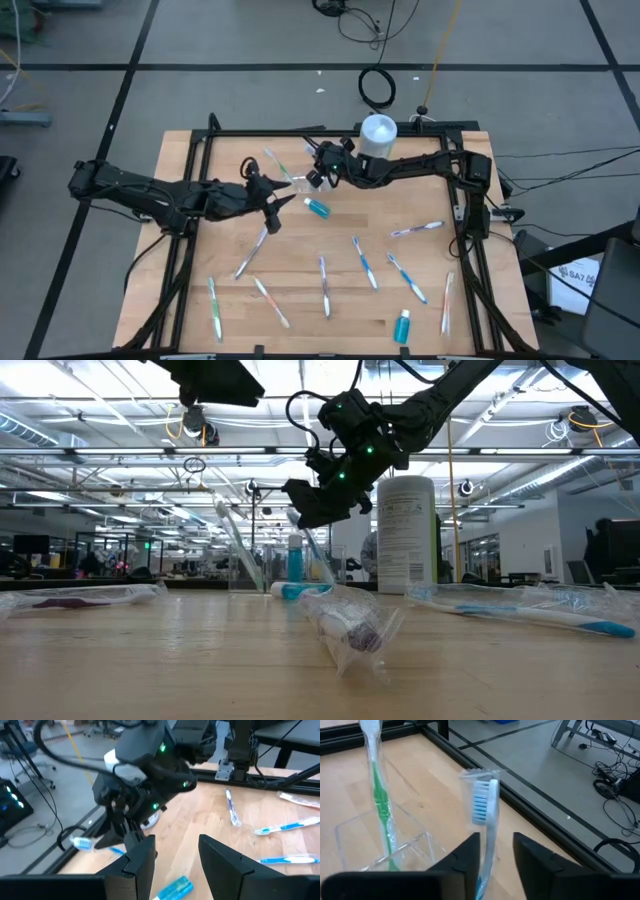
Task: Pick & Place toothbrushing station
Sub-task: Put the left purple toothbrush in the left compartment of the transparent organizer
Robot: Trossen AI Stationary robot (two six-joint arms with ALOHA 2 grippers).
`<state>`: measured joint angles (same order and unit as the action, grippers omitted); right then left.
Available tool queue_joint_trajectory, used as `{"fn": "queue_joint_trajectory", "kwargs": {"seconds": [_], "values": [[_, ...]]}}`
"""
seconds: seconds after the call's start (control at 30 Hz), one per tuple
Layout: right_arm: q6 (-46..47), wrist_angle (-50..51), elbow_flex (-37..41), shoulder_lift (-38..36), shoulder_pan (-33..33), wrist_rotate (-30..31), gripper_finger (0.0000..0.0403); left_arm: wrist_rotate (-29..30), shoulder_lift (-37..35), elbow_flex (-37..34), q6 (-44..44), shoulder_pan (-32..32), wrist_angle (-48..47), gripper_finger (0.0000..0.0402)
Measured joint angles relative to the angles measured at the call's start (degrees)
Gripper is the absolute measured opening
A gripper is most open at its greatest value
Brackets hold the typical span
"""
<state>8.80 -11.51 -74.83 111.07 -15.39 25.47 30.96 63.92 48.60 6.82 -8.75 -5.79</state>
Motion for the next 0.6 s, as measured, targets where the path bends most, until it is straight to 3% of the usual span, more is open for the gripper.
{"fn": "queue_joint_trajectory", "kwargs": {"seconds": [0.2,0.37,0.6], "values": [[-3.0,0.4,0.0,0.0,1.2,0.1,0.0172,0.0,0.0,0.0,5.4,-1.9,-6.2,0.0159],[-4.1,4.9,0.1,-3.0,2.2,0.1,0.0193,-1.9,0.0,0.0,13.8,-5.9,-13.0,0.0159],[0.2,22.7,0.1,-12.0,3.7,-0.1,0.0195,-10.8,0.9,0.0,26.7,-12.0,-22.0,0.0159]]}}
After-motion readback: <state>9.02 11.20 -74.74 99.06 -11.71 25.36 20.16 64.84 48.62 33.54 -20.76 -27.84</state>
